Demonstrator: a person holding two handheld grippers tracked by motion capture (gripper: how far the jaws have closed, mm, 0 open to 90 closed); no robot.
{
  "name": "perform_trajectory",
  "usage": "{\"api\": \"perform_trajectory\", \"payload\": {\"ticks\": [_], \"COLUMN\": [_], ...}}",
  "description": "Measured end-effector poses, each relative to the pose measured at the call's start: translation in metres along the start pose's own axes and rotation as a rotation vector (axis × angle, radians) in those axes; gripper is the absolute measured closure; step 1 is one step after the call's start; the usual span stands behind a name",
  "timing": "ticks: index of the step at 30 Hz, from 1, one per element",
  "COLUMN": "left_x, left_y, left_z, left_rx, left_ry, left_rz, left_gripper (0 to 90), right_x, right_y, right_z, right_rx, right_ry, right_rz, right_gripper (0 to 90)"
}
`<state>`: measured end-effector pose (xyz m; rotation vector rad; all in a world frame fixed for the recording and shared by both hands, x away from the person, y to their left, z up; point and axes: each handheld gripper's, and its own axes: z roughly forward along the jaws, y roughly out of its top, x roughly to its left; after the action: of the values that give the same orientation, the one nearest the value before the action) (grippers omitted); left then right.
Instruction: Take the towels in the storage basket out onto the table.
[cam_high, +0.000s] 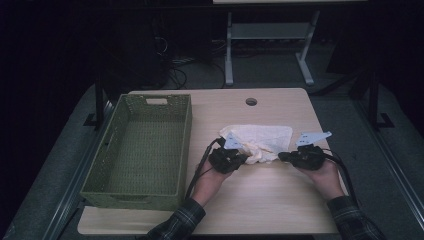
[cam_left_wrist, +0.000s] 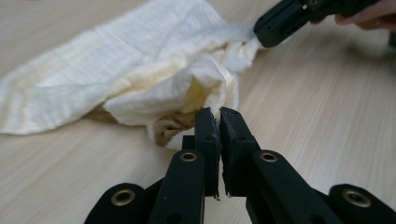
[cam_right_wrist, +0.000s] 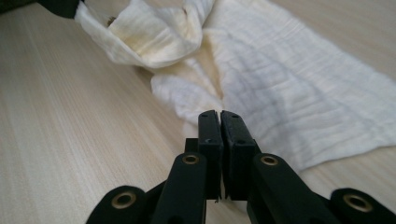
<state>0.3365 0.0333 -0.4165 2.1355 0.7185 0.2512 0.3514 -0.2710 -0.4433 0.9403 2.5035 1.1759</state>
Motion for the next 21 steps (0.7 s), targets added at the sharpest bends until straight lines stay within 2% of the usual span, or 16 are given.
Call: {"api": "perform_trajectory", "payload": {"ticks": [3,7,11,14,15,17,21], "left_x": [0.004,0.010,0.012,0.013,0.013,0.014,0.016], "left_y": [0.001,0.000,-0.001,-0.001,-0.002,-0.003,-0.005], "left_z": [-0.009,-0.016,-0.020,-0.020,-0.020,-0.018,-0.017], "left_rx": [-0.041,-0.056,-0.055,-0.048,-0.044,-0.031,-0.012], "left_ry": [0.028,0.058,0.082,0.092,0.096,0.109,0.128], "left_rz": [-0.039,-0.078,-0.089,-0.094,-0.097,-0.101,-0.100], "left_gripper": [86.0,86.1,86.1,86.1,86.1,86.1,86.2], "right_x": [-0.006,-0.015,-0.030,-0.041,-0.045,-0.054,-0.066], "right_y": [0.000,-0.004,-0.013,-0.019,-0.022,-0.029,-0.040], "right_z": [-0.011,-0.022,-0.032,-0.036,-0.038,-0.040,-0.037], "right_rx": [-0.030,-0.038,-0.036,-0.024,-0.025,-0.002,0.033], "right_ry": [-0.008,-0.028,-0.069,-0.099,-0.099,-0.129,-0.148], "right_rz": [0.011,0.036,0.060,0.094,0.119,0.140,0.186], "right_gripper": [87.0,87.0,87.3,87.4,87.6,87.8,87.9]}}
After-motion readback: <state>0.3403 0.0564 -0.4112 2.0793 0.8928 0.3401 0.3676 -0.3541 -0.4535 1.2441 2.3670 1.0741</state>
